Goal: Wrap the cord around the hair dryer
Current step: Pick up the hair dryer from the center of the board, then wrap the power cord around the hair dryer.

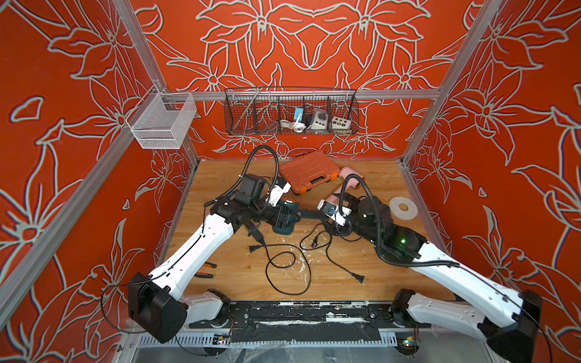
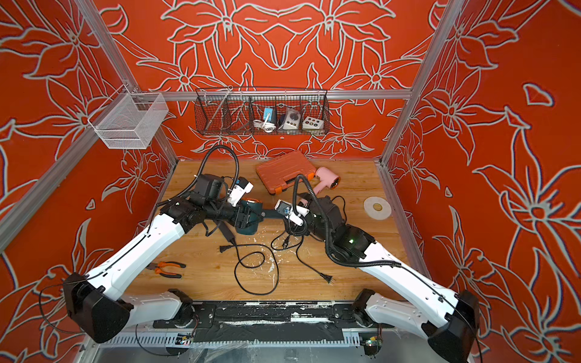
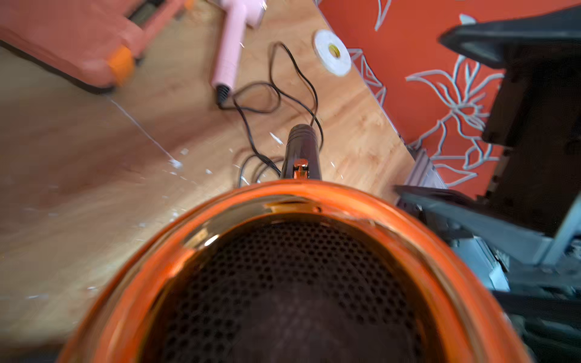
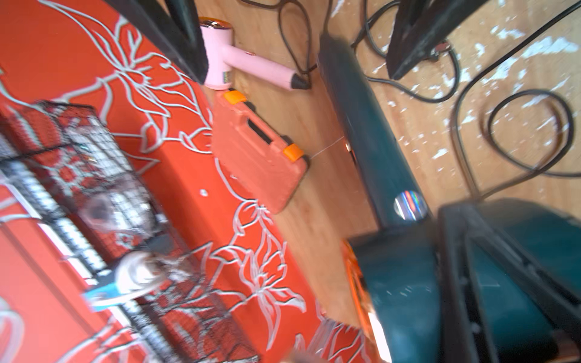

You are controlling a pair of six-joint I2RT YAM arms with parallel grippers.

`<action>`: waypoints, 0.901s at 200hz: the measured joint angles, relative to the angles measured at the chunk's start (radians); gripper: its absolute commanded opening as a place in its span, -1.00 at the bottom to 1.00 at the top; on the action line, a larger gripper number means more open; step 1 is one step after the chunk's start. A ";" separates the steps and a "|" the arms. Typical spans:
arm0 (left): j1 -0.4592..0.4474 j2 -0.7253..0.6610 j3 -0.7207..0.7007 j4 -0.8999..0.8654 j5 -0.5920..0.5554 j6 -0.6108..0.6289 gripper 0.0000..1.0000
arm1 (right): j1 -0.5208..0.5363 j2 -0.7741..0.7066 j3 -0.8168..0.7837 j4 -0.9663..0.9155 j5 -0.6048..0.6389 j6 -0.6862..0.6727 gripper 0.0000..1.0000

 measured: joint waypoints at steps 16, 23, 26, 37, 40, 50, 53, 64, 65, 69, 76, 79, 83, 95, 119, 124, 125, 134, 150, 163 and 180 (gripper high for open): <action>0.035 -0.014 0.061 -0.039 -0.020 0.001 -1.00 | -0.074 -0.031 0.002 -0.006 -0.008 0.050 0.89; 0.051 -0.021 0.093 -0.060 -0.029 0.002 -1.00 | -0.107 -0.038 0.002 -0.010 -0.013 0.075 0.90; 0.056 -0.023 0.103 -0.066 -0.032 0.002 -1.00 | -0.122 -0.040 0.002 -0.011 -0.015 0.085 0.90; 0.077 -0.037 0.149 -0.087 -0.045 0.005 -1.00 | -0.170 -0.043 0.001 -0.016 -0.020 0.126 0.90; 0.081 -0.040 0.159 -0.090 -0.047 0.006 -1.00 | -0.182 -0.043 0.000 -0.016 -0.020 0.137 0.90; 0.092 -0.054 0.191 -0.105 -0.056 0.009 -1.00 | -0.214 -0.043 -0.008 -0.018 -0.022 0.173 0.90; 0.093 -0.057 0.200 -0.110 -0.059 0.009 -1.00 | -0.221 -0.043 -0.011 -0.019 -0.024 0.182 0.90; 0.097 -0.072 0.229 -0.125 -0.068 0.011 -1.00 | -0.239 -0.040 -0.028 -0.021 -0.029 0.221 0.89; 0.097 -0.072 0.232 -0.126 -0.068 0.011 -1.00 | -0.240 -0.039 -0.030 -0.021 -0.030 0.225 0.89; 0.098 -0.077 0.244 -0.133 -0.071 0.012 -1.00 | -0.245 -0.037 -0.036 -0.021 -0.030 0.239 0.89; 0.098 -0.083 0.264 -0.144 -0.078 0.013 -1.00 | -0.253 -0.029 -0.048 -0.022 -0.033 0.269 0.89; 0.098 -0.085 0.272 -0.147 -0.082 0.014 -1.00 | -0.256 -0.024 -0.053 -0.022 -0.034 0.280 0.88; 0.098 -0.088 0.283 -0.150 -0.086 0.016 -1.00 | -0.259 -0.019 -0.059 -0.022 -0.036 0.295 0.88; 0.098 -0.091 0.315 -0.159 -0.099 0.018 -1.00 | -0.271 -0.001 -0.077 -0.025 -0.042 0.342 0.87; 0.099 -0.095 0.364 -0.170 -0.140 0.028 -1.00 | -0.293 0.037 -0.111 -0.042 -0.037 0.425 0.85; 0.100 -0.095 0.373 -0.173 -0.148 0.032 -1.00 | -0.298 0.043 -0.118 -0.048 -0.031 0.440 0.85; 0.100 -0.095 0.374 -0.174 -0.150 0.032 -1.00 | -0.300 0.045 -0.120 -0.049 -0.029 0.445 0.85; 0.100 -0.094 0.391 -0.182 -0.167 0.038 -1.00 | -0.309 0.053 -0.130 -0.058 -0.014 0.470 0.85; 0.100 -0.093 0.422 -0.195 -0.198 0.058 -1.00 | -0.331 0.054 -0.148 -0.071 0.009 0.515 0.84; 0.100 -0.091 0.447 -0.198 -0.217 0.069 -1.00 | -0.348 0.055 -0.153 -0.079 0.022 0.547 0.82; 0.101 -0.088 0.473 -0.198 -0.250 0.082 -1.00 | -0.367 0.065 -0.153 -0.090 0.040 0.587 0.81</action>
